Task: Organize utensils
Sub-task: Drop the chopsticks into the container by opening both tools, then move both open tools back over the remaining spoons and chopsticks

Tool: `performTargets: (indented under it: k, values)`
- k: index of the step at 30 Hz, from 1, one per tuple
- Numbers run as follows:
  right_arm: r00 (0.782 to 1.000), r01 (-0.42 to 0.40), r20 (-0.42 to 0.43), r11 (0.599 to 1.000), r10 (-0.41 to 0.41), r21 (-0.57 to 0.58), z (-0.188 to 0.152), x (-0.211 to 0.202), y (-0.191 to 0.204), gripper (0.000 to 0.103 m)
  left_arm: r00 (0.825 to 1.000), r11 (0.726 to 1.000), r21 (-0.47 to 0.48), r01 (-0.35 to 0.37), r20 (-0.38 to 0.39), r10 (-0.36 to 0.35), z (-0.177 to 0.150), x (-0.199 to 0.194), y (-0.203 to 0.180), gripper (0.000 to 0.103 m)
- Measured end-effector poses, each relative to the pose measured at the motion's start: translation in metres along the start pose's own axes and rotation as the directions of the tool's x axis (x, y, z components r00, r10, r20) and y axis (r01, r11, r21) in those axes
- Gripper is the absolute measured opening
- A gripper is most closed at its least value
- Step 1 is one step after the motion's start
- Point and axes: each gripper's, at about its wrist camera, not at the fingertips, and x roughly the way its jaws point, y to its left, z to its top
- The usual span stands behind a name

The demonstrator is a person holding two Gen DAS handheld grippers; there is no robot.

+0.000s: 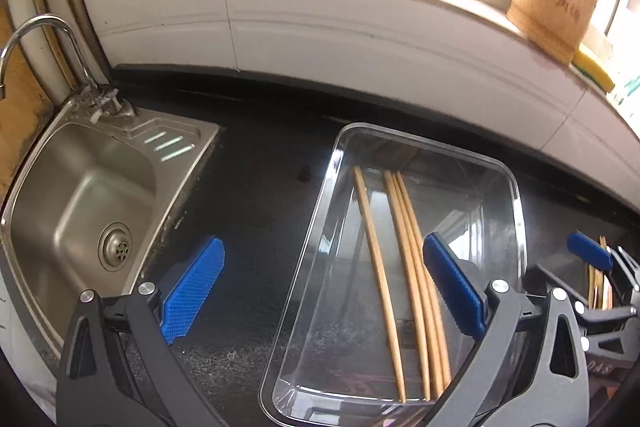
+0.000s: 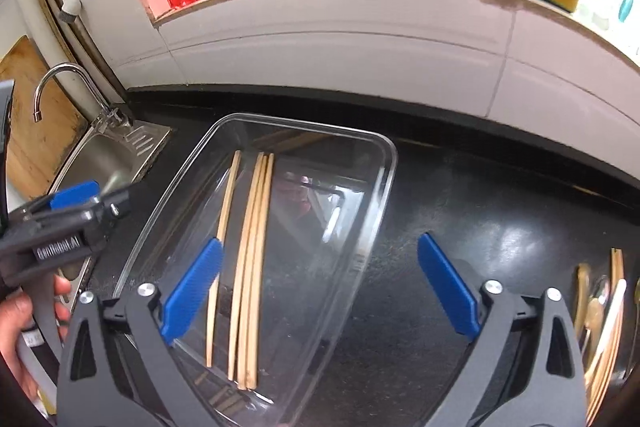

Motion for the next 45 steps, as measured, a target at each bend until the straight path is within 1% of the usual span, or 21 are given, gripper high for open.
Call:
performTargets:
  k: [2,5,7,9,11,13,14,15,16,19,22,24,28,31,34,35,39,45]
  values:
    - [1.000,0.014,0.021,1.000,-0.014,0.005,-0.002,-0.013,-0.012,0.096,1.000,1.000,0.000,0.006,0.016,-0.006,0.004,-0.007,-0.005,0.097]
    - [0.997,0.055,0.056,0.998,-0.056,0.030,-0.008,-0.036,-0.041,0.096,0.999,1.000,0.018,0.020,0.034,-0.021,0.006,-0.013,-0.021,0.097]
    - [0.992,0.095,0.081,0.993,-0.101,0.068,-0.015,-0.058,-0.075,0.096,0.998,0.998,0.033,0.044,0.040,-0.045,0.005,-0.018,-0.040,0.097]
    - [0.985,0.134,0.096,0.986,-0.144,0.105,-0.024,-0.077,-0.106,0.096,0.997,0.996,0.057,0.070,0.040,-0.072,0.002,-0.020,-0.064,0.097]
    - [0.973,0.181,0.117,0.974,-0.197,0.133,-0.036,-0.098,-0.138,0.096,0.994,0.992,0.083,0.097,0.035,-0.100,-0.001,-0.020,-0.089,0.097]
    - [0.959,0.234,0.125,0.960,-0.254,0.152,-0.051,-0.116,-0.167,0.096,0.991,0.985,0.116,0.127,0.028,-0.132,-0.006,-0.022,-0.123,0.097]
    - [0.950,0.267,0.120,0.948,-0.289,0.172,-0.063,-0.129,-0.189,0.096,0.990,0.982,0.128,0.138,0.023,-0.142,-0.008,-0.022,-0.136,0.097]
    - [0.945,0.283,0.112,0.941,-0.307,0.188,-0.072,-0.136,-0.204,0.096,0.988,0.977,0.146,0.153,0.014,-0.157,-0.012,-0.021,-0.154,0.097]
    - [0.942,0.294,0.104,0.934,-0.319,0.204,-0.080,-0.143,-0.217,0.096,0.986,0.973,0.161,0.167,0.004,-0.170,-0.016,-0.021,-0.170,0.097]
    - [0.931,0.328,0.069,0.906,-0.358,0.268,-0.114,-0.168,-0.272,0.096,0.979,0.956,0.212,0.203,-0.026,-0.202,-0.033,-0.019,-0.221,0.097]
    - [0.935,0.324,0.041,0.897,-0.352,0.299,-0.139,-0.182,-0.308,0.096,0.976,0.942,0.256,0.219,-0.054,-0.212,-0.052,-0.017,-0.262,0.097]
    - [0.943,0.308,0.031,0.903,-0.332,0.301,-0.153,-0.189,-0.329,0.096,0.975,0.935,0.277,0.222,-0.076,-0.209,-0.065,-0.015,-0.287,0.097]
    - [0.963,0.259,0.010,0.930,-0.271,0.261,-0.168,-0.191,-0.357,0.096,0.974,0.932,0.286,0.222,-0.116,-0.196,-0.085,-0.008,-0.319,0.097]
    - [0.968,0.247,-0.007,0.944,-0.252,0.217,-0.173,-0.187,-0.367,0.096,0.977,0.936,0.289,0.201,-0.134,-0.168,-0.101,0.000,-0.337,0.097]
    - [0.972,0.234,-0.026,0.957,-0.233,0.170,-0.174,-0.180,-0.377,0.096,0.977,0.942,0.280,0.184,-0.154,-0.145,-0.115,0.008,-0.347,0.097]
    - [0.975,0.223,-0.029,0.962,-0.222,0.156,-0.176,-0.178,-0.381,0.096,0.980,0.945,0.283,0.166,-0.154,-0.126,-0.120,0.011,-0.350,0.097]
    - [0.983,0.184,-0.041,0.973,-0.180,0.137,-0.175,-0.169,-0.389,0.096,0.982,0.956,0.267,0.124,-0.172,-0.080,-0.125,0.024,-0.355,0.097]
    - [0.993,0.111,-0.048,0.988,-0.106,0.107,-0.168,-0.156,-0.390,0.096,0.977,0.961,0.256,0.104,-0.205,-0.051,-0.124,0.046,-0.368,0.097]
